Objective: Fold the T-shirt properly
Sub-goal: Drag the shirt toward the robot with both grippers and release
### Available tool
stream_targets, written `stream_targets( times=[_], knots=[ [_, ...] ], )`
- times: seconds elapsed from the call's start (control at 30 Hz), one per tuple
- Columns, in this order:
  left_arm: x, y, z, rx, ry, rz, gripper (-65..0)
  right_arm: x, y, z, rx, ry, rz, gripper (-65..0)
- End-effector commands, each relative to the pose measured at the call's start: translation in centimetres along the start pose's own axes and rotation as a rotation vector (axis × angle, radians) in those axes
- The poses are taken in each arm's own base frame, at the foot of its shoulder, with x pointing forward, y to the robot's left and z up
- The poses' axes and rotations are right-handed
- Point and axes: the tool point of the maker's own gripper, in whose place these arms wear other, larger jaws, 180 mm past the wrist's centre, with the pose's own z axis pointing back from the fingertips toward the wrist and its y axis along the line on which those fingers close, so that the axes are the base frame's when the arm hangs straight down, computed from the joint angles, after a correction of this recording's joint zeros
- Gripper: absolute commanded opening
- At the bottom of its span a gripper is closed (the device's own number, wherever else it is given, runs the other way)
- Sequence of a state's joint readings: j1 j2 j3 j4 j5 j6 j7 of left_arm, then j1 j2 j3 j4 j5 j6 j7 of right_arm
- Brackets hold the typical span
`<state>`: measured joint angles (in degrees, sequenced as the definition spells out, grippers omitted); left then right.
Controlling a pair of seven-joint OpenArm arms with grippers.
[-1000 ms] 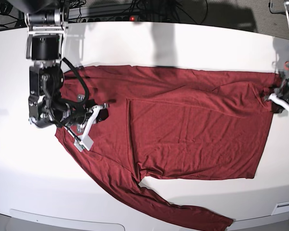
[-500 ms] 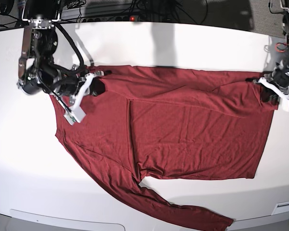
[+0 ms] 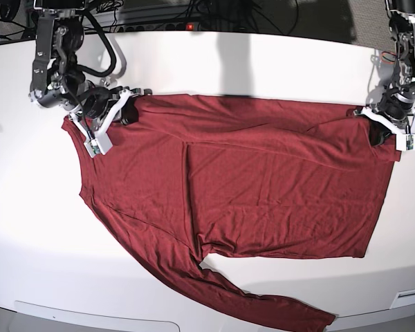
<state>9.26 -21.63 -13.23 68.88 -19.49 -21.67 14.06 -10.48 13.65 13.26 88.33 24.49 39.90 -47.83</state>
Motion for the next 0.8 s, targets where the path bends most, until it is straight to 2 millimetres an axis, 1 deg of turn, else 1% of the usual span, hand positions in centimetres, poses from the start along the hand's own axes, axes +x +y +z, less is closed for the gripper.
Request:
stream_targets(
  times=[0.0,0.1,0.2,0.27,0.33,0.47,0.6,0.67,0.77],
  knots=[
    [-2.8,1.8,0.9,0.05,0.123,-0.03,-65.0,-0.5,-0.3,0.3,-0.013,0.008,0.007,-65.0],
    [-4.8,2.6,2.3,0.054,0.173,-0.037,-65.0,-2.3,0.0,0.6,-0.011,0.0,-0.015,-65.0],
    [-6.9,3.1,4.3,0.054,0.19,-0.056,-65.0,-3.9,-0.4,1.6,-0.056,-0.036,-0.017,-65.0],
    [-8.0,3.2,5.4,0.052,0.202,-0.07,-65.0,-5.2,-0.6,2.4,-0.078,-0.035,-0.022,-65.0],
    [-8.7,2.8,6.2,0.041,0.217,-0.078,-65.0,-6.7,-0.6,3.1,-0.089,-0.014,-0.036,-65.0],
    [-9.2,1.4,7.7,-0.001,0.223,-0.098,-65.0,-9.4,-0.3,4.1,-0.097,0.022,-0.065,-65.0],
    [-9.4,0.3,9.1,-0.028,0.239,-0.128,-65.0,-11.5,-0.1,5.3,-0.111,0.032,-0.092,-65.0],
    [-9.5,-0.3,9.9,-0.042,0.244,-0.141,-65.0,-12.2,0.0,6.1,-0.116,0.037,-0.106,-65.0],
    [-9.4,-1.2,10.8,-0.062,0.242,-0.157,-65.0,-12.7,0.3,7.4,-0.118,0.025,-0.133,-65.0]
  ],
)
